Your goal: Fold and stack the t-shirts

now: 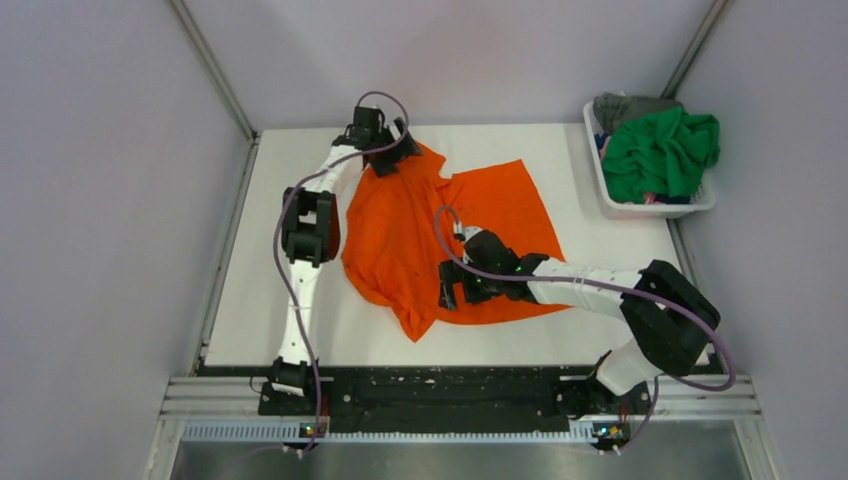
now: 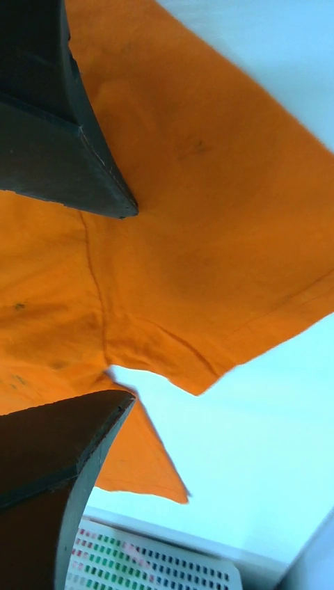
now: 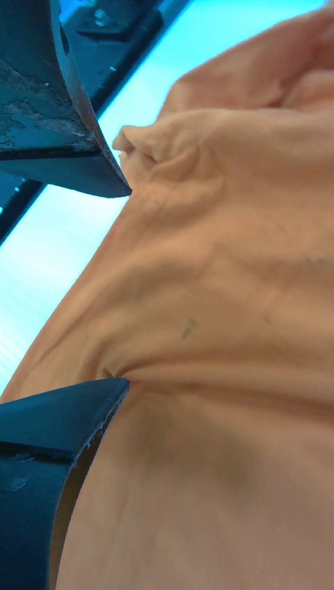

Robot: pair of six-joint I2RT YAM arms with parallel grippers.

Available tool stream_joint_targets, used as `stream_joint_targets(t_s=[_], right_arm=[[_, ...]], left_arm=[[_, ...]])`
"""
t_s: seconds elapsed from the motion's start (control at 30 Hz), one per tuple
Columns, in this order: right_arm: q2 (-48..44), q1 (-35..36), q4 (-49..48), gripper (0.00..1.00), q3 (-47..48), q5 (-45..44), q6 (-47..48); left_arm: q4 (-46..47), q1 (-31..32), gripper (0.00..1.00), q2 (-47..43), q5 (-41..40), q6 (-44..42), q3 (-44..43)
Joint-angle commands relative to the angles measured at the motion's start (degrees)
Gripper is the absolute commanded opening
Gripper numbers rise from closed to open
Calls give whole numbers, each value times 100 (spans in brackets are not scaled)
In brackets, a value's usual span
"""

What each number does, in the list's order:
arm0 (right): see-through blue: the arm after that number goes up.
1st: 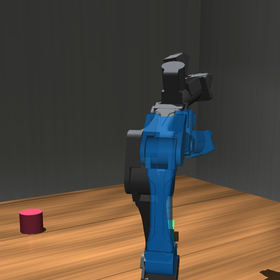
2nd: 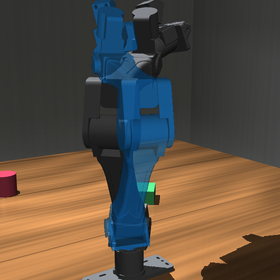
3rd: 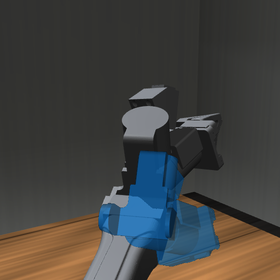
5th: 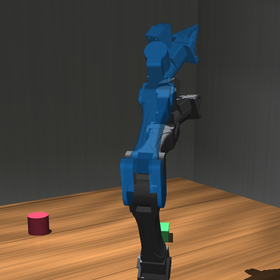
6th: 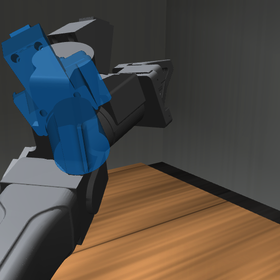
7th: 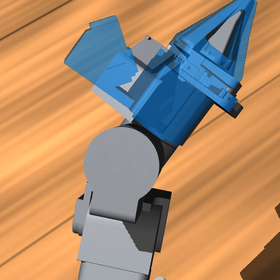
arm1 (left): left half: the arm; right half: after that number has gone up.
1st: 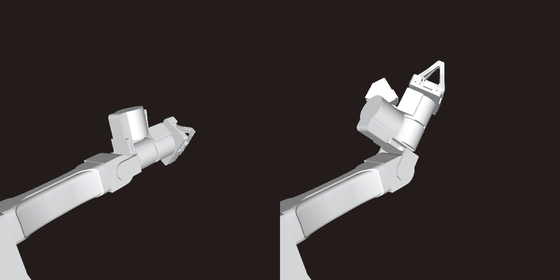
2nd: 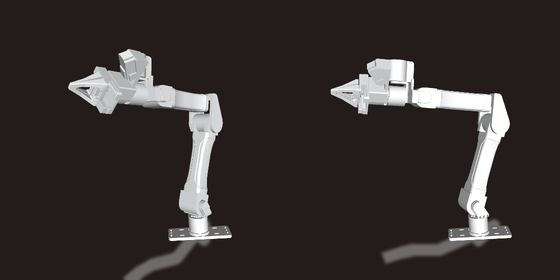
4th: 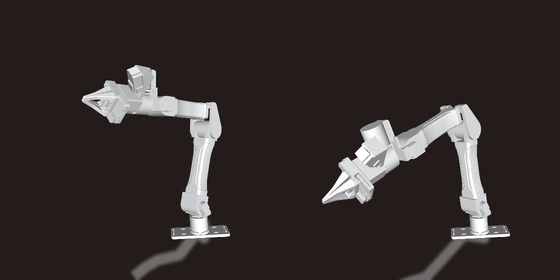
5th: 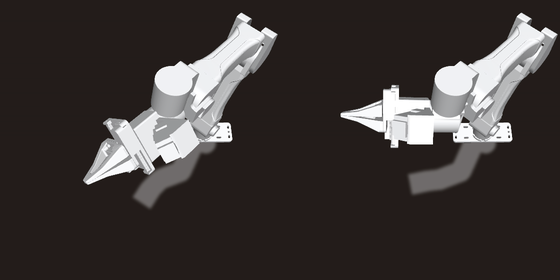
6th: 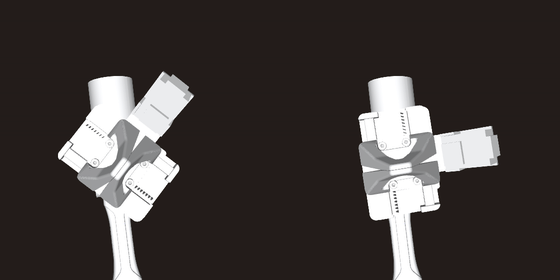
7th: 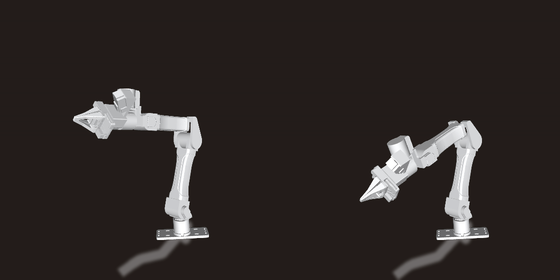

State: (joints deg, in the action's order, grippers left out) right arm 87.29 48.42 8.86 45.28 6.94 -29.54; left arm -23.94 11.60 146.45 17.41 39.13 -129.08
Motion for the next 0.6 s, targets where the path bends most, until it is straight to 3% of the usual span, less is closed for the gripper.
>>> stream_joint_targets(t_s=[0.0,0.1,0.2,0.4,0.57], right_arm=[[-610,-57,392,99,397,-1295,84],[-1081,-210,450,99,330,-1622,-50],[-1449,-632,585,99,125,-1807,-432],[-1895,-1591,647,99,-511,-1531,-774],[-1887,-1925,592,98,-768,-1545,-836]], left_arm=[[30,-34,99,-1087,-15,-377,699],[-318,-35,99,-1781,-184,-487,1019],[-403,-5,99,-2845,-91,-356,2087],[475,725,99,-6070,-1054,-40,5934],[698,1346,98,-8124,-1149,922,8844]])
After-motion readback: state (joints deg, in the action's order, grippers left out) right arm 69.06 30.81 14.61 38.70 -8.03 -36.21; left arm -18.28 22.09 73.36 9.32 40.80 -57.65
